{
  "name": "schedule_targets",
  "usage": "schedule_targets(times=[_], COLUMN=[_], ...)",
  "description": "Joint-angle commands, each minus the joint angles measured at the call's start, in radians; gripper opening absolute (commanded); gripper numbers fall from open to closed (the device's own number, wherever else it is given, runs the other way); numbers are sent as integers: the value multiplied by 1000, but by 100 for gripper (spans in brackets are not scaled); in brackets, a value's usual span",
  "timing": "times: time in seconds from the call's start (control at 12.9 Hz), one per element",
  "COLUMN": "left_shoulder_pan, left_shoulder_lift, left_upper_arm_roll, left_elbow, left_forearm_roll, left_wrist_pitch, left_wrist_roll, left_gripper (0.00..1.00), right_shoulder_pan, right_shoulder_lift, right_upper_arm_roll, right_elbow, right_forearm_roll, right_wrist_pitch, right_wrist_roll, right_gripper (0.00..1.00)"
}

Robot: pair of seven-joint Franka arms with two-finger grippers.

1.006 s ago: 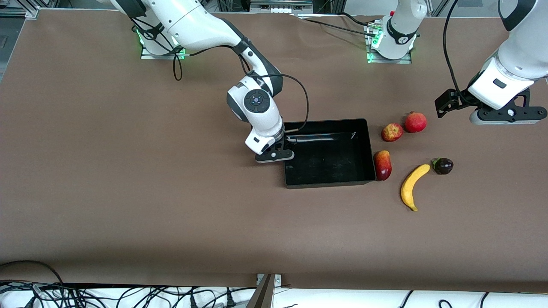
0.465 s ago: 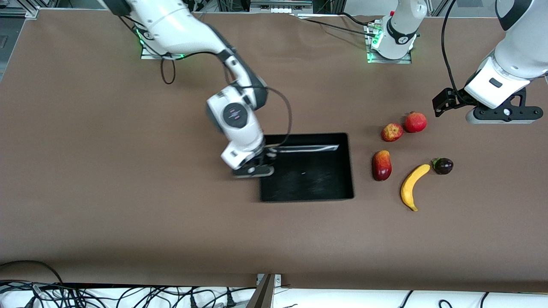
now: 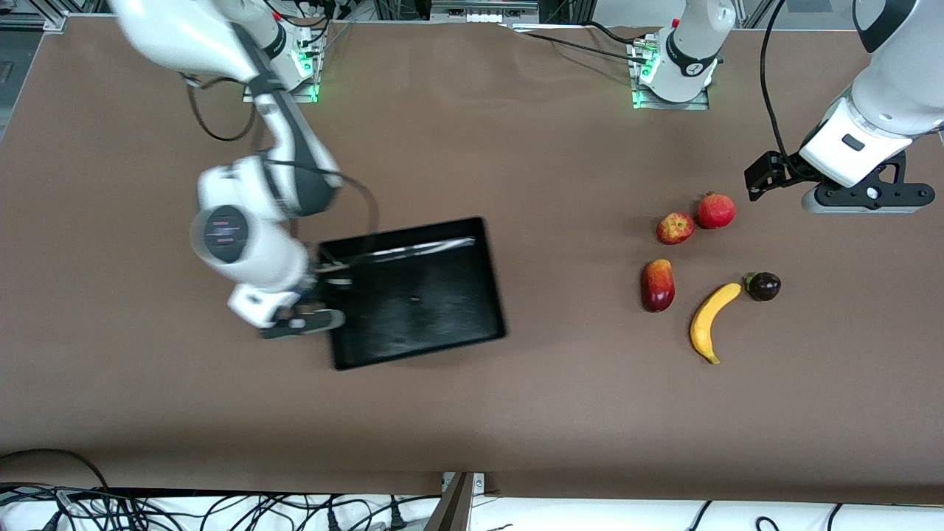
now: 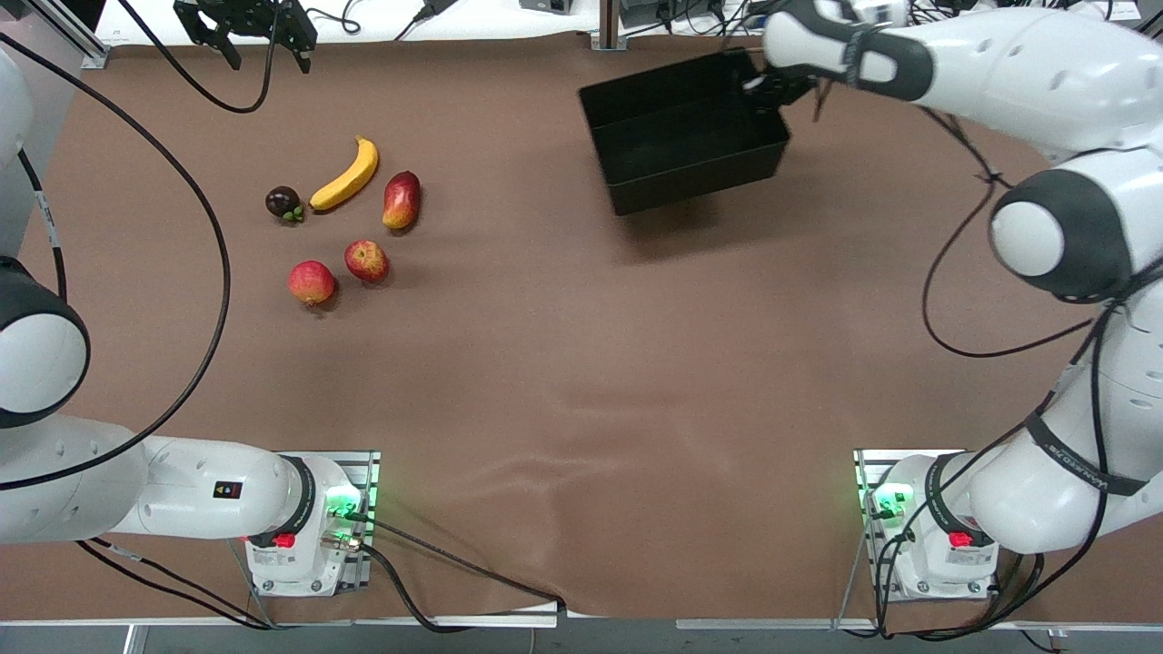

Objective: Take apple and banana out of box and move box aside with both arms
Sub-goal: 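Drag the black tray across the table toward the right arm's base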

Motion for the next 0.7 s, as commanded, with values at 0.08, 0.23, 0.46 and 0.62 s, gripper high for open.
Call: schedule_targets(times=[0.08,0.23,0.46,0.62], left_shoulder_pan=[-6,-6,-7,-7], left_shoulder_lift=[0,-1,0,-1], left_upper_arm_roll=[6,6,4,1], left_elbow=[23,23,23,24], left_forearm_roll=[-17,-17,-17,-17], left_wrist_pitch=[-17,-17,-17,-17], left_wrist_roll=[21,21,21,21], left_gripper=[100,100,100,100], right_shoulder_pan=[-172,-195,-197,-197], right_shoulder_lift=[-175,-219,-224,-218], right_upper_arm_roll=[18,-40,-88,-98], right_elbow=[-278,-395,-503,-567], right_forearm_roll=[33,33,74,82], right_wrist_pitch=[82,165,285,378], right_wrist_roll=[-162,-234,-271,-271], right_gripper=[0,0,0,0])
